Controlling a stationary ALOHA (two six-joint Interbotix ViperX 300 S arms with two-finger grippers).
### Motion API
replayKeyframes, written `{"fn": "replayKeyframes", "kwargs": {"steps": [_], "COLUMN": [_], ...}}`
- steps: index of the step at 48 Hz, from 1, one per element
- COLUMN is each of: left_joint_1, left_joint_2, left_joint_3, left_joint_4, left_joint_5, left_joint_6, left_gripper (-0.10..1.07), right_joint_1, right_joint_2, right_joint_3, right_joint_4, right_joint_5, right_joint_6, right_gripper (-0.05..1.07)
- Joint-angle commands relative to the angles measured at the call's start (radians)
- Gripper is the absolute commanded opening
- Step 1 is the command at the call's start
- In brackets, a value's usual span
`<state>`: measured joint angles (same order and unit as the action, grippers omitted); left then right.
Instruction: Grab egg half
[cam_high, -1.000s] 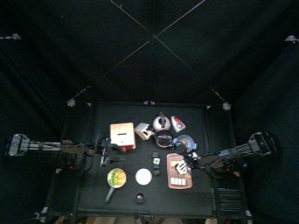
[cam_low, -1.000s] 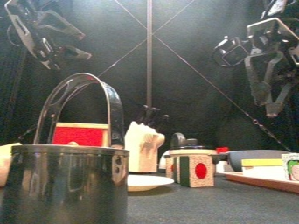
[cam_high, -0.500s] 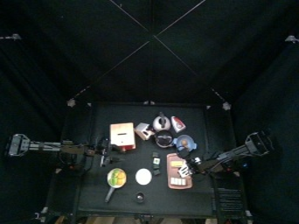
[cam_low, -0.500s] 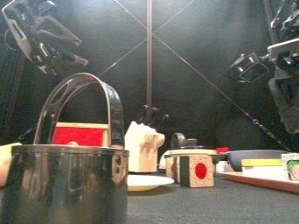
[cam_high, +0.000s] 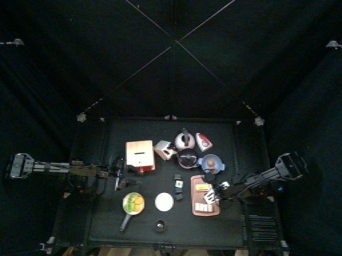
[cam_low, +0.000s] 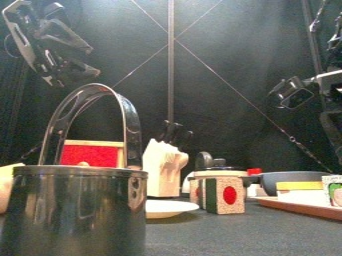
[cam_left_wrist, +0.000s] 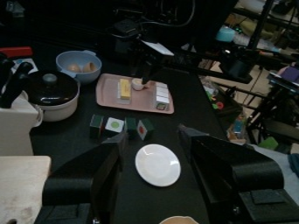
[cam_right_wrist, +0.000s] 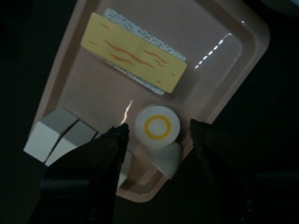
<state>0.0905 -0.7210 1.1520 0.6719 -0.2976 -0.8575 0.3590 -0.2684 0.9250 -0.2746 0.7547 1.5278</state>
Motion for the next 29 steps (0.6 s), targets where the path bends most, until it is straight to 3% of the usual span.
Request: {"fn": "replayKeyframes", "kwargs": {"steps": [1,9,29], "left_joint_1": [-0.002,-0.002,-0.002], "left_joint_2": [0.002,0.002,0.002], "left_joint_3": [-0.014,-0.012,-0.009], "left_joint_4": [-0.003,-0.003,-0.003], "left_joint_5": [-0.008,-0.008,-0.005], "left_joint_6": [0.002,0.002,0.002], "left_gripper": [0.87,0.87,0.87], "right_joint_1": [0.003,-0.003,-0.003], "right_joint_2": [-0.006,0.014,0.052], "right_joint_3": [0.003,0.017,0.028], "right_joint_4": [0.005,0.005,0.000], "right_joint_5": [-0.025,-0.084,-0.109], "right_joint_6": [0.002,0.000,-0.002], "right_gripper": [0.91,0.91,0.89]}}
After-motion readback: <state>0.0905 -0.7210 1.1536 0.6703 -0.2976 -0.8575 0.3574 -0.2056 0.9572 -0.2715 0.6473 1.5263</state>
